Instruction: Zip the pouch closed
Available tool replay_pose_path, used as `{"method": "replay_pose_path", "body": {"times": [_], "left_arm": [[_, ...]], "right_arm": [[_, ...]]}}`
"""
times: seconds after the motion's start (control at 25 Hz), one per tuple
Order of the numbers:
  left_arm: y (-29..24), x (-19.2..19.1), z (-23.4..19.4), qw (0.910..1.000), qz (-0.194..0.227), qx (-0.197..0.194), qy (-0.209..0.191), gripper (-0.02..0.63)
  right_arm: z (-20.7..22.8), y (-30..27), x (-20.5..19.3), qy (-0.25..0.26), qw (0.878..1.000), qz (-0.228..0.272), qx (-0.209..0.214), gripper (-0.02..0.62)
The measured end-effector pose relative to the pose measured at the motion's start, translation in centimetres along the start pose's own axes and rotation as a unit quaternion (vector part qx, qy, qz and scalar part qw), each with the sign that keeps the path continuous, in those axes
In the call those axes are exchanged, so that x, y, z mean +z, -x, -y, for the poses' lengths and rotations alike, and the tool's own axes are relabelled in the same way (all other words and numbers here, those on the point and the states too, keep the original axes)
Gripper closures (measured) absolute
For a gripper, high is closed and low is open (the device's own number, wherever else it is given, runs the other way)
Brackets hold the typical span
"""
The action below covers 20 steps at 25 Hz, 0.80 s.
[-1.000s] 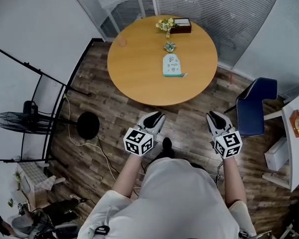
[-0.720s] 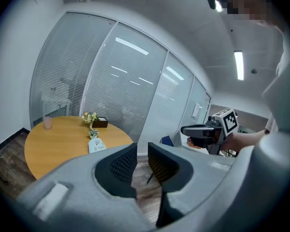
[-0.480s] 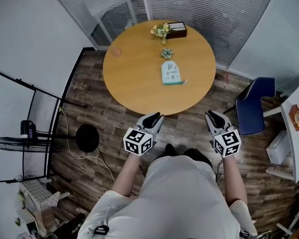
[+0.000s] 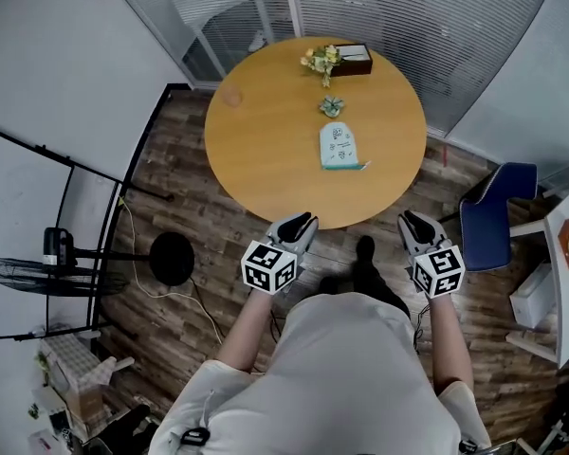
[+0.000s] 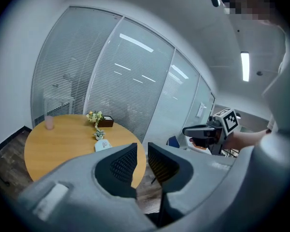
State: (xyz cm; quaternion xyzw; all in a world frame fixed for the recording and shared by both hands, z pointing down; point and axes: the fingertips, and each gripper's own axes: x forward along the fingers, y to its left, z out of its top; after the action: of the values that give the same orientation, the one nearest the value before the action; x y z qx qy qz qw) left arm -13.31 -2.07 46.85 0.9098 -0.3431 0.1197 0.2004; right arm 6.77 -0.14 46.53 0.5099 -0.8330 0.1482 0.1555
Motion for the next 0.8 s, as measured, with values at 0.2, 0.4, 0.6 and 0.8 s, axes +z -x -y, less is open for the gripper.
{"method": "replay_pose_path", "body": {"times": [0.2, 0.4, 0.6, 0.8], "left_arm": [[-2.5, 1.4, -2.3, 0.9996, 0.004, 0.023, 0.017, 0.526], [-6.5, 1.8, -4.4, 0.9983, -0.001, 0.043, 0.04, 0.526], [-12.1, 1.0, -5.7, 0.9963, -0.021, 0.058, 0.061, 0.526], [-16.9, -0.3, -6.7, 0.9935, -0.043, 0.073, 0.076, 0.526]], "right_arm": [[2.2, -4.2, 1.1, 0.0, 1.0, -0.01, 0.03, 0.537], [6.1, -8.4, 1.3, -0.001, 0.998, -0.034, 0.059, 0.537], [10.7, -12.7, 0.0, -0.004, 0.994, -0.065, 0.092, 0.537], [14.1, -17.0, -1.7, 0.011, 0.986, -0.095, 0.139, 0.537]]}}
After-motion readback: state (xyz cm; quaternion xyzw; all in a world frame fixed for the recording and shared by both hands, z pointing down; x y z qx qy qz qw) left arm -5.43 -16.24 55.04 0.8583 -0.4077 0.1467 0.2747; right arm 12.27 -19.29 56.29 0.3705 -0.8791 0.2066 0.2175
